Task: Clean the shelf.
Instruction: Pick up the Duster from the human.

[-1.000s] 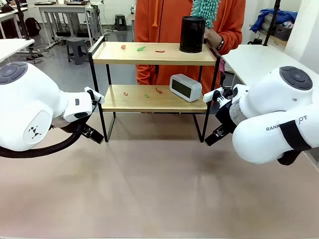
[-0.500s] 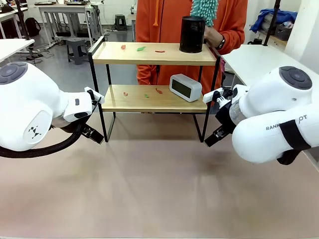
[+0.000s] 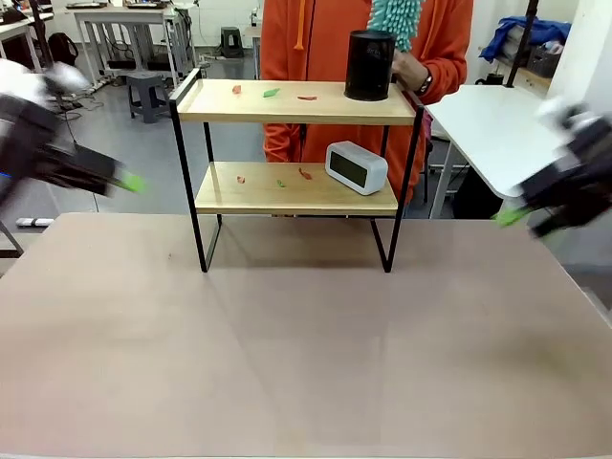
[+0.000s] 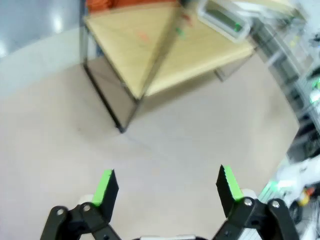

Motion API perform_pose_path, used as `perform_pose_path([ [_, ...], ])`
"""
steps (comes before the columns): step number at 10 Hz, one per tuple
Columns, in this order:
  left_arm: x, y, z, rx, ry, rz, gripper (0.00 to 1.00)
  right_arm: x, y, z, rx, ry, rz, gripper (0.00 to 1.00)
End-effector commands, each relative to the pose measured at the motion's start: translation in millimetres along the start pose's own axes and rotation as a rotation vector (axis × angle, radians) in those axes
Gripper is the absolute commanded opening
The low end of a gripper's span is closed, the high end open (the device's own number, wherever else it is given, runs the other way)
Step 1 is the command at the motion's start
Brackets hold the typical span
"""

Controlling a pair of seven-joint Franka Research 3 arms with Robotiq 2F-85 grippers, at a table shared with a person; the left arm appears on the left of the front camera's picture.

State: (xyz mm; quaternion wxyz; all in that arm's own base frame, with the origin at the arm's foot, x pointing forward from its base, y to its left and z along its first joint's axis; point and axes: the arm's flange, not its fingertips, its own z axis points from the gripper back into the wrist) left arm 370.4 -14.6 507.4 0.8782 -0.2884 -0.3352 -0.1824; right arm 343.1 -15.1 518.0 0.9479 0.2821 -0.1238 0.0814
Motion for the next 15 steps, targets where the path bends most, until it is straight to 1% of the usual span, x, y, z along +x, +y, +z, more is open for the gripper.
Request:
perform_pose_path([
  [1, -62.1, 70.7, 72.7, -0.038, -0.147, 0.26, 1.0, -19.1, -78.8, 60.6, 0.35, -0.356, -0.436, 1.0],
  [2, -82.5, 104.0, 89.8, -0.082, -0.252, 0.397, 1.0, -44.4, -115.5, 75.9, 0.464, -0.504, -0.544, 1.0],
  [3, -103.7, 130.9, 96.3, -0.135, -0.364, 0.55, 1.0, -70.4, -148.0, 81.8, 0.535, -0.664, -0.668, 1.0],
  [4, -118.7, 157.2, 95.7, -0.198, -0.489, 0.687, 1.0, -92.4, -176.2, 75.9, 0.553, -0.855, -0.801, 1.0],
  [5, -120.7, 170.5, 78.3, -0.212, -0.446, 0.761, 1.0, -98.5, -175.1, 62.3, 0.332, -0.915, -0.85, 1.0],
  [6, -103.7, 155.7, 134.9, -0.126, -0.348, 0.591, 1.0, -95.9, -167.0, 104.6, 0.323, -0.345, -0.53, 1.0],
  [12, -103.7, 155.7, 134.9, -0.126, -0.348, 0.591, 1.0, -95.9, -167.0, 104.6, 0.323, -0.345, -0.53, 1.0],
  [13, -103.7, 155.7, 134.9, -0.126, -0.348, 0.591, 1.0, -89.2, -157.8, 102.5, 0.338, -0.347, -0.55, 1.0],
  [14, -103.7, 155.7, 134.9, -0.126, -0.348, 0.591, 1.0, -73.6, -163.0, 97.0, 0.371, -0.305, -0.588, 1.0],
  [15, -103.7, 155.7, 134.9, -0.126, -0.348, 0.591, 1.0, -45.7, -165.0, 97.1, 0.459, -0.3, -0.627, 1.0],
])
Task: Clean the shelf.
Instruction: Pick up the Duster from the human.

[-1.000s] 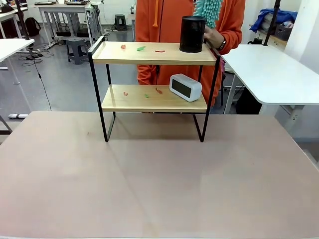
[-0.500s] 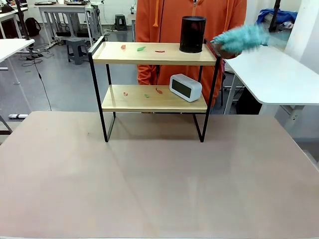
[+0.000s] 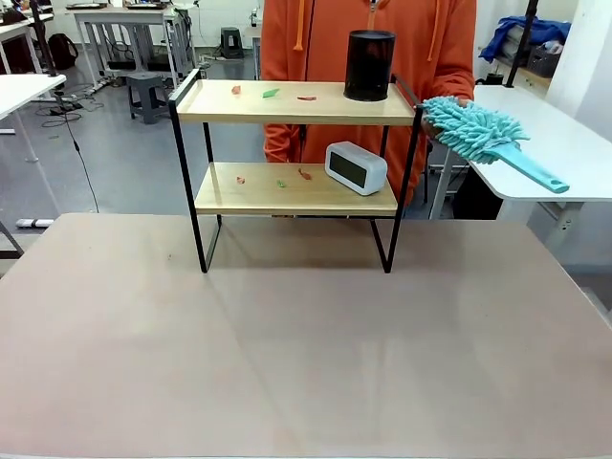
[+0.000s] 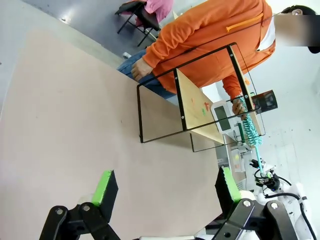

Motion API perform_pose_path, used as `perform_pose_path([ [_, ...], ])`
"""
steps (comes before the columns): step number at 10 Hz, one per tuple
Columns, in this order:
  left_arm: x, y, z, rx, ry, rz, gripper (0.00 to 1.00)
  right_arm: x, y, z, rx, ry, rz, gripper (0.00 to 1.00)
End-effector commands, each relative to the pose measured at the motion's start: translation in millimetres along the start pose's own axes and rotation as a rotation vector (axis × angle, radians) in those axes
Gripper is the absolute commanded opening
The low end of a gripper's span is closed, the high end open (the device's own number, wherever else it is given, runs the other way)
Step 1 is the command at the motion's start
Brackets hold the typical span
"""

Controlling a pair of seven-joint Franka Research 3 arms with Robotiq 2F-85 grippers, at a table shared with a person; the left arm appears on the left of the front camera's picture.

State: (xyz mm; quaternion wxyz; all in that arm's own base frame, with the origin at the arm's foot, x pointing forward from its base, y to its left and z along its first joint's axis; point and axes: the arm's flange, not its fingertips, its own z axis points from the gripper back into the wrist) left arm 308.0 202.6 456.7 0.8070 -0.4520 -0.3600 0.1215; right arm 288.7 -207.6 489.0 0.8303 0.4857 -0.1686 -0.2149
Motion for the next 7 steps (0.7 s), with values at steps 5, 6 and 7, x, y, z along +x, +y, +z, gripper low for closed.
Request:
perform_pose_path([
  [5, 3.2, -0.1, -2.0, -0.015, -0.009, -0.023, 1.0, 102.4, 64.8, -132.8, 0.171, 0.202, -0.147, 1.0],
  [6, 3.2, -0.1, -2.0, -0.015, -0.009, -0.023, 1.0, 102.9, 70.4, -155.1, 0.223, 0.255, -0.149, 1.0],
  [7, 3.2, -0.1, -2.0, -0.015, -0.009, -0.023, 1.0, 101.1, 74.6, -172.5, 0.223, 0.279, -0.154, 1.0],
])
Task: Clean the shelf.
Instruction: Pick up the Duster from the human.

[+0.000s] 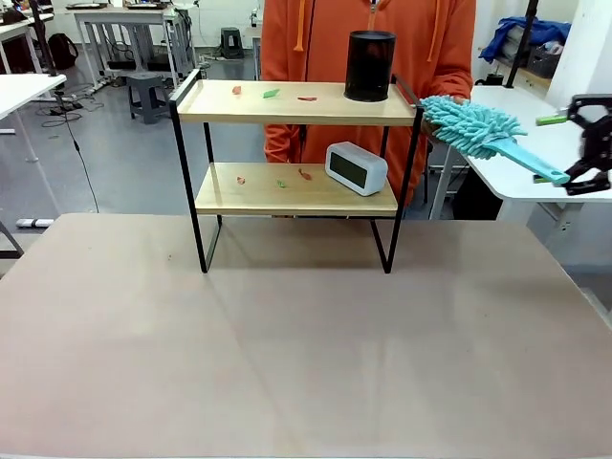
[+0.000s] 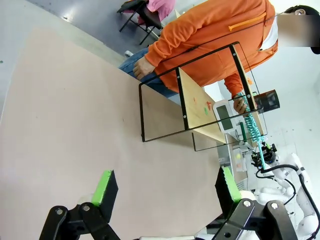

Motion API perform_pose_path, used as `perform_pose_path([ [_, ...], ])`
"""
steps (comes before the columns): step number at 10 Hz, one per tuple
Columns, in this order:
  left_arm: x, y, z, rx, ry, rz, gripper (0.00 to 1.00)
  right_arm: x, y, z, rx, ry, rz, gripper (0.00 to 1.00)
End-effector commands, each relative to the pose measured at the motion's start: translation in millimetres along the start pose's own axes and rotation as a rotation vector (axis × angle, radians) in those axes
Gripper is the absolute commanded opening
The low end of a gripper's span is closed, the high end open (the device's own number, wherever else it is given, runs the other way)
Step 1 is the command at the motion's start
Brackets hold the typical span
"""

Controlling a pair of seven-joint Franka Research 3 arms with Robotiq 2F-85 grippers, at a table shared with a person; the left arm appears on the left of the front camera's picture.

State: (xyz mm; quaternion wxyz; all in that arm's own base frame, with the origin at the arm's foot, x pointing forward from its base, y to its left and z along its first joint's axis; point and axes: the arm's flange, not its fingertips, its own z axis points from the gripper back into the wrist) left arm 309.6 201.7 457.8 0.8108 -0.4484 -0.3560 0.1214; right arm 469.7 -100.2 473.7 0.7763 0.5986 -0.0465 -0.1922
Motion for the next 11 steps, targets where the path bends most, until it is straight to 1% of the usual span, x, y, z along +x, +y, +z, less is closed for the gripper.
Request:
perform_pose_path([
  [1, 2.0, 1.0, -0.7, -0.026, -0.017, -0.023, 1.0, 3.8, 4.9, -8.9, 0.009, 0.043, -0.014, 1.0],
  [3, 2.0, 1.0, -0.7, -0.026, -0.017, -0.023, 1.0, 3.1, 2.8, -9.2, 0.037, 0.092, -0.018, 1.0],
  [4, 2.0, 1.0, -0.7, -0.026, -0.017, -0.023, 1.0, 1.0, 2.6, -8.7, 0.022, 0.104, -0.012, 1.0],
  [6, 2.0, 1.0, -0.7, -0.026, -0.017, -0.023, 1.0, -2.7, 4.4, -12.1, 0.037, 0.128, 0.027, 1.0],
  [7, 2.0, 1.0, -0.7, -0.026, -0.017, -0.023, 1.0, -3.0, 3.6, -12.8, 0.057, 0.126, 0.05, 0.79],
  [8, 2.0, 1.0, -0.7, -0.026, -0.017, -0.023, 1.0, -2.0, 3.5, -13.0, 0.068, 0.122, 0.046, 0.41],
  [9, 2.0, 1.0, -0.7, -0.026, -0.017, -0.023, 1.0, -2.0, 3.2, -13.4, 0.055, 0.078, 0.056, 0.2],
  [10, 2.0, 1.0, -0.7, -0.026, -0.017, -0.023, 1.0, -3.5, 4.0, -13.5, 0.071, 0.082, 0.071, 0.0],
  [11, 2.0, 1.0, -0.7, -0.026, -0.017, -0.023, 1.0, -4.1, 3.8, -14.9, 0.07, 0.071, 0.083, 0.0],
])
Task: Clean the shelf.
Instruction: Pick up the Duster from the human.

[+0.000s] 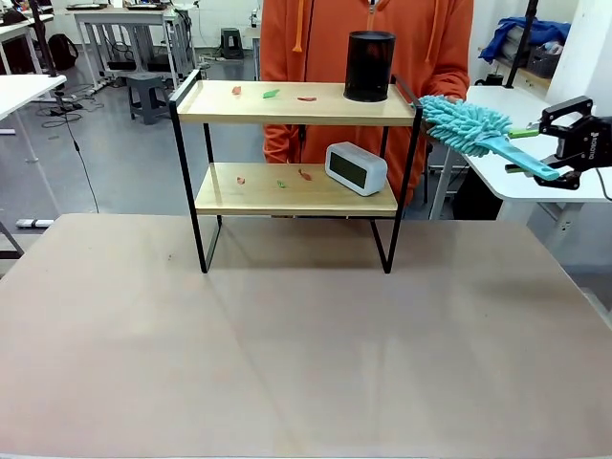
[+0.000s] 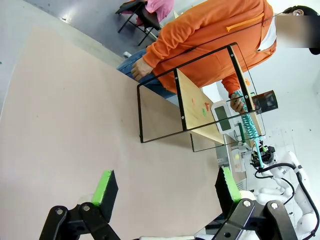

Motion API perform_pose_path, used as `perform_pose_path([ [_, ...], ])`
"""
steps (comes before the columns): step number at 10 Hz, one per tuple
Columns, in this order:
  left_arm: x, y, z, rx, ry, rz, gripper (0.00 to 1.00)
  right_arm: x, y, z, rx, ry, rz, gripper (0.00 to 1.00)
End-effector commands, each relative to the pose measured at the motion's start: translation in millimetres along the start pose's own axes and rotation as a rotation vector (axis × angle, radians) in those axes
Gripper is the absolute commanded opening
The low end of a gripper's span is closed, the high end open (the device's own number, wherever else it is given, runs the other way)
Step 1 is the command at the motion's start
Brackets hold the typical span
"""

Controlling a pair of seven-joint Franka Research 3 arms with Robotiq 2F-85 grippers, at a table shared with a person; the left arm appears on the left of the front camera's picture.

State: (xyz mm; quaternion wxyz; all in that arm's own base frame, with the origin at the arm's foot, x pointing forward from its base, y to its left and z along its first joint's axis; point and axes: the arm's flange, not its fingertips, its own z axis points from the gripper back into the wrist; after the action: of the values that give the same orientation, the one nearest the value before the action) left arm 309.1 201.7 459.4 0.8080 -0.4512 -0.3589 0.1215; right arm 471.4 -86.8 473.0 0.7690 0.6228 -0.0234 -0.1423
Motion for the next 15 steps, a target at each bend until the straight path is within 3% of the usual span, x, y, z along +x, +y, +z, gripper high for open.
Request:
perform_pose_path([
  [1, 1.6, 2.3, -1.6, -0.018, -0.011, -0.023, 1.0, -1.0, -0.4, -4.3, 0.025, -0.018, 0.039, 0.14],
  [3, 1.6, 2.3, -1.6, -0.018, -0.011, -0.023, 1.0, -1.1, -2.9, -7.1, 0.008, -0.031, 0.043, 0.0],
  [9, 1.6, 2.3, -1.6, -0.018, -0.011, -0.023, 1.0, -12.3, -1.0, 12.9, 0.02, 0.007, 0.079, 0.0],
  [10, 1.6, 2.3, -1.6, -0.018, -0.011, -0.023, 1.0, -28.1, 5.3, 41.5, 0.025, 0.031, 0.104, 0.0],
  [11, 1.6, 2.3, -1.6, -0.018, -0.011, -0.023, 1.0, -63.3, 13.5, 81.3, -0.056, 0.114, 0.1, 0.0],
  [12, 1.6, 2.3, -1.6, -0.018, -0.011, -0.023, 1.0, -103.3, 20.0, 110.6, -0.097, 0.109, 0.138, 0.0],
  [15, 1.6, 2.3, -1.6, -0.018, -0.011, -0.023, 1.0, -202.1, 7.8, 135.3, -0.356, 0.146, 0.33, 0.0],
])
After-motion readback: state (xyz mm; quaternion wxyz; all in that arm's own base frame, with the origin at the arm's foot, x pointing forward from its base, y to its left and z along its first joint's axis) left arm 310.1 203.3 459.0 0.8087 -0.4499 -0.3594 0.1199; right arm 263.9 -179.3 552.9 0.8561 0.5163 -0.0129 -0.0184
